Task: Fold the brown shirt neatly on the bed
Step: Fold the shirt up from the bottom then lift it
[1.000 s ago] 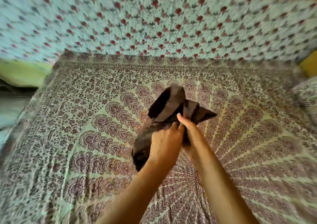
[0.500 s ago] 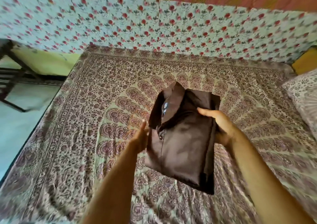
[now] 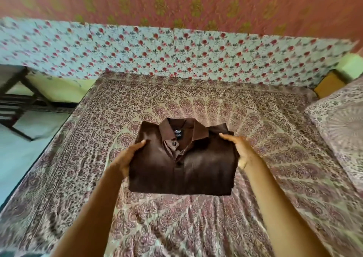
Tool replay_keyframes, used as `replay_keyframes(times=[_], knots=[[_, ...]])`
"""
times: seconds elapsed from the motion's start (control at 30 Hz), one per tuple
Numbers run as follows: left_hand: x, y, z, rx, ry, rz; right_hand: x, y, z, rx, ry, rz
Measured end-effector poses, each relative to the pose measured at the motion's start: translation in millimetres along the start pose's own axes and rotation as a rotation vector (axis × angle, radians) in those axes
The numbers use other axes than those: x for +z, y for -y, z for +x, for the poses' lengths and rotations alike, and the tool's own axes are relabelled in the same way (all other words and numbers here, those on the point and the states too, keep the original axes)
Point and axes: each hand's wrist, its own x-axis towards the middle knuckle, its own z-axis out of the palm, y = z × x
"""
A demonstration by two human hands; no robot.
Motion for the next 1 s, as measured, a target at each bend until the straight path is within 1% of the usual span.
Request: replay_keyframes(times=[0.03,0.1,0.23,0.3,0.43,0.57,0.67,0.77,0.9,1.0], knots=[[7,-5,-8,0.021,-0.027,0.0,-1,-4,0,-0.027,0.002,0.007],[10,-7,-18,0.111,-0.07,-0.011,-2,-15,-1,-0.15,-0.005,-0.008],[7,-9,-52,0.249,-0.155,-0.027,7,-32,-5,-0.415,0.025,-0.161],[-4,-7,-71,0.306,-0.218,-0.014,21,-40,-4,-0.527,0.042,-0.26],[-44,-2,-110,0.43,-0.365,-0.048,72,-50,-13,-0.681,0.138,-0.331],[-102,-1,-147,0.642,-0.484,-0.006,133,-69,-21,-0.724,0.247,-0.372],[-151,1,-174,0.771,-0.503,0.046,186,-92,-30,-0.76,0.288,-0.38],[-207,3,-197,0.849,-0.526,0.108,239,-123,-33,-0.748,0.317,-0.38],[-288,2,-230,0.797,-0.554,0.138,311,-177,-42,-0.639,0.35,-0.342],[-344,4,-246,0.737,-0.59,0.18,356,-222,-53,-0.564,0.305,-0.325]])
